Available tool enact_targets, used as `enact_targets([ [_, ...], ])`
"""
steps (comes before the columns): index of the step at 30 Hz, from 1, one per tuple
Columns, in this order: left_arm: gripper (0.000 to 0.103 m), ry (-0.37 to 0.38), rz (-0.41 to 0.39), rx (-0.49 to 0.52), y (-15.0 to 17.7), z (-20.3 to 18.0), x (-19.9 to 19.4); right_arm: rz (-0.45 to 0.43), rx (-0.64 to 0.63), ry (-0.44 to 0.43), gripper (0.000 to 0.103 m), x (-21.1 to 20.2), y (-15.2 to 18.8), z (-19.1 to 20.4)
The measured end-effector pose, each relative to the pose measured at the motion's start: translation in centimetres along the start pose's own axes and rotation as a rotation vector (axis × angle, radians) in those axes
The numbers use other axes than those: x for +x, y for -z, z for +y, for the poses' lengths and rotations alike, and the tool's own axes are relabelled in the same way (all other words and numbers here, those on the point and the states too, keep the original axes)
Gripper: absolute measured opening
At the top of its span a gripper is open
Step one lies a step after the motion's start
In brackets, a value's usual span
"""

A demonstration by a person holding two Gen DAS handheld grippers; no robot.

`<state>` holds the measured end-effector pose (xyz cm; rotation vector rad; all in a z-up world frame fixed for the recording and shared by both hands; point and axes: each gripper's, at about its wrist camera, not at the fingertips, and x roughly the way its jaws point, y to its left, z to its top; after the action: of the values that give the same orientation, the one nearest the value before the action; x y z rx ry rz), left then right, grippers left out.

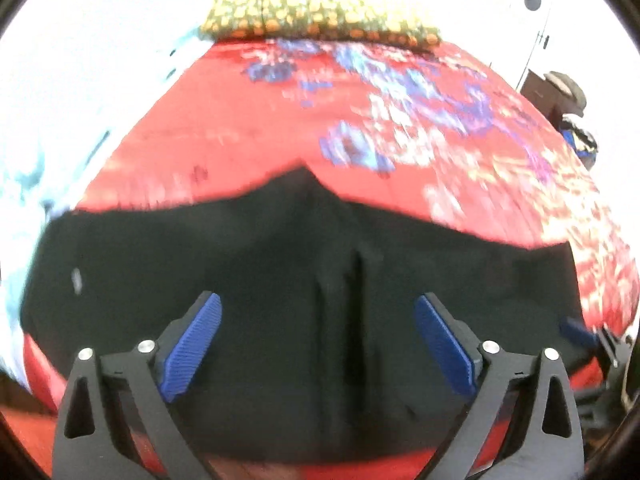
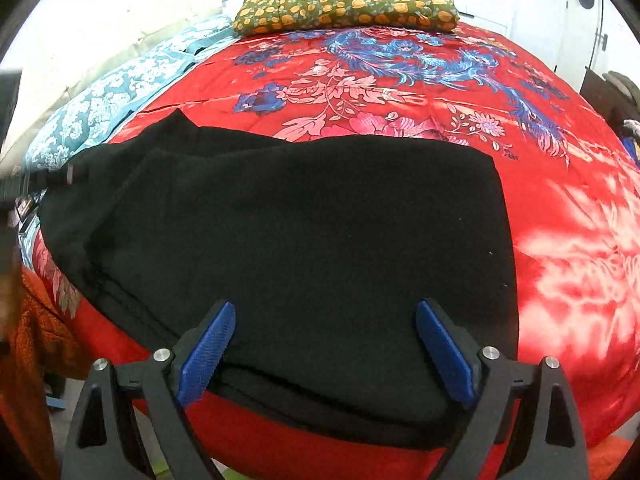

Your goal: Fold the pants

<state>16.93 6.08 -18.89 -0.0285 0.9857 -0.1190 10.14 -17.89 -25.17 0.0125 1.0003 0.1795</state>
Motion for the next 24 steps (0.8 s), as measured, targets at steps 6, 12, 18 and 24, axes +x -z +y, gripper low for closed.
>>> enact_targets([
  [6, 0.099, -0.027, 0.070, 0.087, -3.1, 3.1, 6.4, 0.006, -0.026, 0.024, 0.101, 0.7, -0.1, 0.7],
  [12, 0.103, -0.104, 0.026, 0.227, -1.8, 2.7, 11.1, 0.006, -0.045, 0.059, 0.103, 1.3, -0.2, 1.1],
  [18, 0.103, -0.102, 0.026, 0.221, -2.0, 2.8, 10.8, -0.023, -0.069, 0.066, 0.103, 1.5, 0.1, 1.1],
  [24, 0.103, -0.104, 0.023, 0.226, -2.1, 2.6, 10.9, -0.031, -0.076, 0.071, 0.103, 1.6, 0.2, 1.2],
])
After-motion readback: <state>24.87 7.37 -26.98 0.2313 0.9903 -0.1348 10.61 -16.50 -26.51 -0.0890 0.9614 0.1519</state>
